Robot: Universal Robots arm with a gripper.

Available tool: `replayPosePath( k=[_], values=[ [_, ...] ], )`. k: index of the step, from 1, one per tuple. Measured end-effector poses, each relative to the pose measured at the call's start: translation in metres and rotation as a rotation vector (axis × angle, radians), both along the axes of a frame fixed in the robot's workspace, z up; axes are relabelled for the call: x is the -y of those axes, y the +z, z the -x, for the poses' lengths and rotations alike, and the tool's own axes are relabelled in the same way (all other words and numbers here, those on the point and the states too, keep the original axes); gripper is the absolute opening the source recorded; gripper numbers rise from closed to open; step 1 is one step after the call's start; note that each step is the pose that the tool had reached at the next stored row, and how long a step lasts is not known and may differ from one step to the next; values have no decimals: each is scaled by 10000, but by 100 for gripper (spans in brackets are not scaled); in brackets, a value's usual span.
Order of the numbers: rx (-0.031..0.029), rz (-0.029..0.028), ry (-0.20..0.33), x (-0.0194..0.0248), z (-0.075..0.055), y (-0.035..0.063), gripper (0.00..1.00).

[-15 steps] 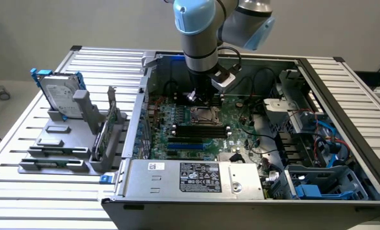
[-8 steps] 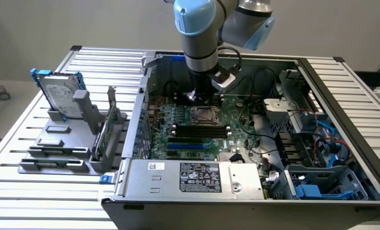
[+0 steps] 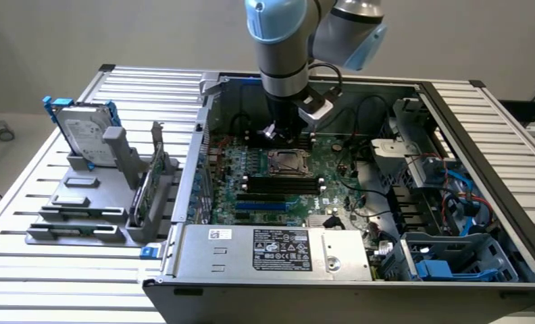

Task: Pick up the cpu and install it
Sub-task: 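Install the first cpu locking lever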

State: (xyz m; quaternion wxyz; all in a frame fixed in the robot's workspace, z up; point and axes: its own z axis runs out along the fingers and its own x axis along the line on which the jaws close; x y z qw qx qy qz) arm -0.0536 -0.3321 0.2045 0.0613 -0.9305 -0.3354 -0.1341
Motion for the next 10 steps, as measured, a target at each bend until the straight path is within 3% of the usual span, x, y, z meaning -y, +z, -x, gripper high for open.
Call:
replayPosePath(
  k=[6, 10],
  values=[
    [-301, 1, -92, 64, 0, 27, 11],
    [-339, 1, -96, 75, 0, 149, 11]
  ],
)
